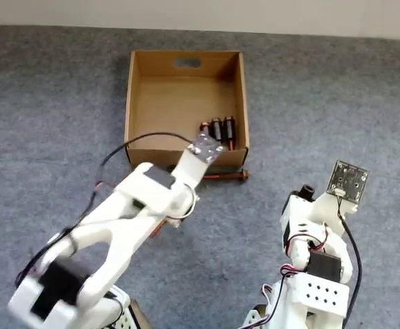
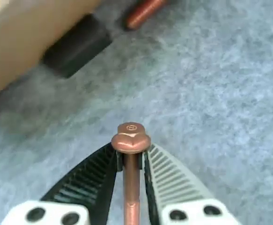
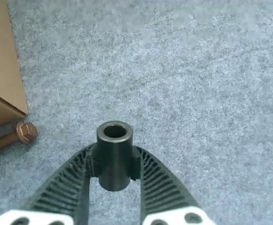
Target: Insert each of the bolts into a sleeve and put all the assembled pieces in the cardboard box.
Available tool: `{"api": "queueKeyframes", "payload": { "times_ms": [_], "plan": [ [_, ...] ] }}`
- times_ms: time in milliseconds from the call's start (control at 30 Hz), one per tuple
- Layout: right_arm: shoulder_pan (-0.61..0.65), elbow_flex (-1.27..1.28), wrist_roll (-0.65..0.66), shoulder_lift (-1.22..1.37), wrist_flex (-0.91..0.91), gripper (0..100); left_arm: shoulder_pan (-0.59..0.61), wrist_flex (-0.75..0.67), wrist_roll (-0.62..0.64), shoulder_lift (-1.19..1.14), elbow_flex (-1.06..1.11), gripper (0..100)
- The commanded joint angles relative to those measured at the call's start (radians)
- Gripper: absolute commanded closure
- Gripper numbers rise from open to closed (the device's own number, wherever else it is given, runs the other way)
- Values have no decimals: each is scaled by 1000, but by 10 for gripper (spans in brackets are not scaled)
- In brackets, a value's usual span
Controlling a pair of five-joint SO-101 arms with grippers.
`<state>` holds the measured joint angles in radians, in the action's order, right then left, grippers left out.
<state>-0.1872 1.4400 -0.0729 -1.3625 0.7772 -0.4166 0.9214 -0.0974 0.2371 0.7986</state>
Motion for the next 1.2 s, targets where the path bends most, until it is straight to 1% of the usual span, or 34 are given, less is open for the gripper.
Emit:
{"api": "queueKeyframes", "payload": {
  "times_ms": [0,100,167,400,467,600,700,800,1033,1167],
  "plan": [
    [58,-15,-11,-13,-16,993,42,-89,12,200,102,992],
    [122,-16,-8,-15,-16,993,88,-184,14,311,203,992],
    [189,-22,-3,-15,-18,993,108,-221,14,369,248,992],
    [467,-67,-3,-15,-22,990,113,-235,14,516,321,992],
    [529,-77,-3,-15,-44,990,125,-235,57,555,335,992],
    [596,-70,-3,-15,-229,990,202,-235,143,641,363,992],
    [610,-53,-3,-10,-338,990,266,-235,153,708,383,992],
    [656,-8,-3,-8,-441,990,303,-236,153,774,407,992],
    [754,160,-3,-8,-717,990,311,-258,153,929,486,992],
    [776,180,-3,-8,-783,990,312,-315,153,1013,555,992]
  ]
}}
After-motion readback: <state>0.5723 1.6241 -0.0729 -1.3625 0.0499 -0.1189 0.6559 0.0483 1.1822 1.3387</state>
